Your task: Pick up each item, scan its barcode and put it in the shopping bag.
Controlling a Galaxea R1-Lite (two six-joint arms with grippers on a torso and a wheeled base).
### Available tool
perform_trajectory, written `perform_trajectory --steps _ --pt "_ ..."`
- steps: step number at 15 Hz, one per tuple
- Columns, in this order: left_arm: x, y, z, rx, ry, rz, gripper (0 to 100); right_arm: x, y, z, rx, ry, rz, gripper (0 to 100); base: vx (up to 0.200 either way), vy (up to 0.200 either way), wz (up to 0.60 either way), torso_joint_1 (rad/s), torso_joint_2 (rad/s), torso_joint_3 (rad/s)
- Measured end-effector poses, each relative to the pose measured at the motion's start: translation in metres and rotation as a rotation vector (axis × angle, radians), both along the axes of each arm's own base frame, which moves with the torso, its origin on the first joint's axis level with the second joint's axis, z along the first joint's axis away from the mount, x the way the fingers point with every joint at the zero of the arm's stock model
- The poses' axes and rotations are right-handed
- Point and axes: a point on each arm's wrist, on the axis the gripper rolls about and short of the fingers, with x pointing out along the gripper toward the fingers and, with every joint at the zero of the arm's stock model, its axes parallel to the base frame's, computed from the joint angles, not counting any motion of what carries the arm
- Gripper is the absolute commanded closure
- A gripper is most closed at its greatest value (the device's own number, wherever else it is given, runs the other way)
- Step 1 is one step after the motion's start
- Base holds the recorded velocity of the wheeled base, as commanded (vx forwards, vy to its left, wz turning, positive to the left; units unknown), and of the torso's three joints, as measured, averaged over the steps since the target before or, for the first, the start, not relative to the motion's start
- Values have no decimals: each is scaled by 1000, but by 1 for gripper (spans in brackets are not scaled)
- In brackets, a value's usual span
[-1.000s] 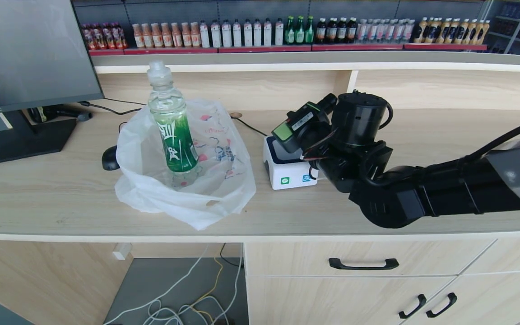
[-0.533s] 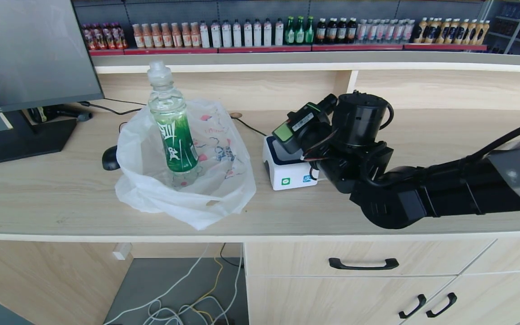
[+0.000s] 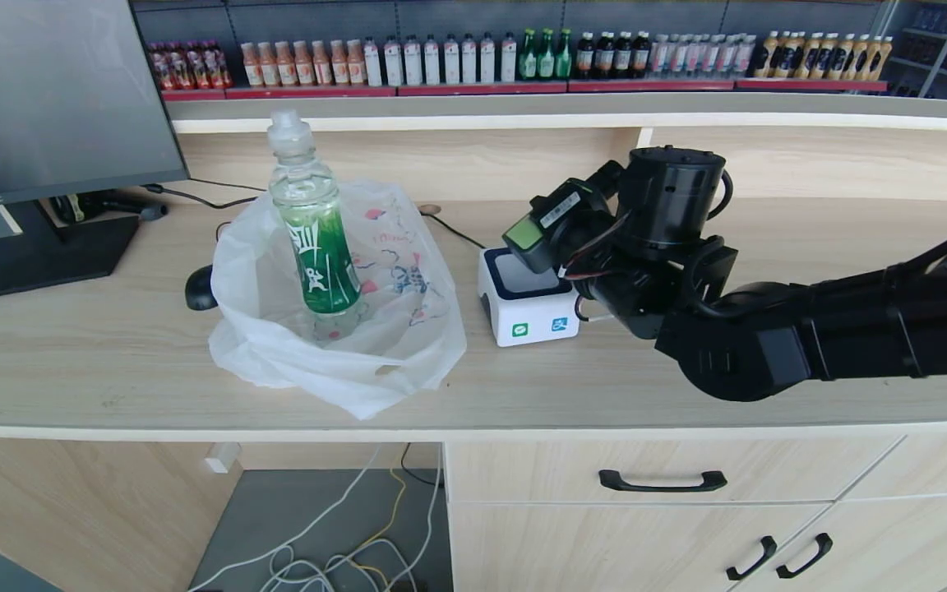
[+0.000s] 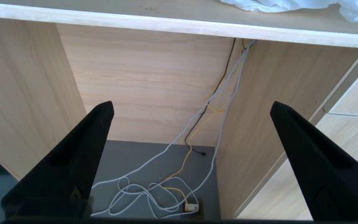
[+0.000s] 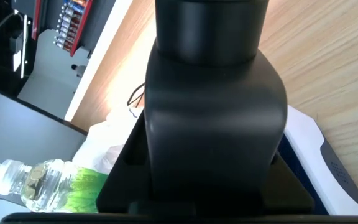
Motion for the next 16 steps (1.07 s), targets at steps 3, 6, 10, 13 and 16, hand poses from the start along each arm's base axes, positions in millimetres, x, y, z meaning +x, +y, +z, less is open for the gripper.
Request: perform_trajectory --steps 3,6,10,13,16 --pt "0 0 0 0 0 0 0 0 2 -7 -4 18 3 100 0 0 0 0 0 0" --pt "0 0 0 0 0 -1 0 2 3 -16 6 42 6 100 0 0 0 0 0 0" --pt "0 0 0 0 0 -1 0 2 4 -24 10 64 6 100 0 0 0 0 0 0" --pt "0 0 0 0 0 0 0 2 4 -25 6 68 7 100 0 0 0 0 0 0" --pt "0 0 0 0 0 0 0 2 4 -26 4 70 6 100 0 0 0 0 0 0"
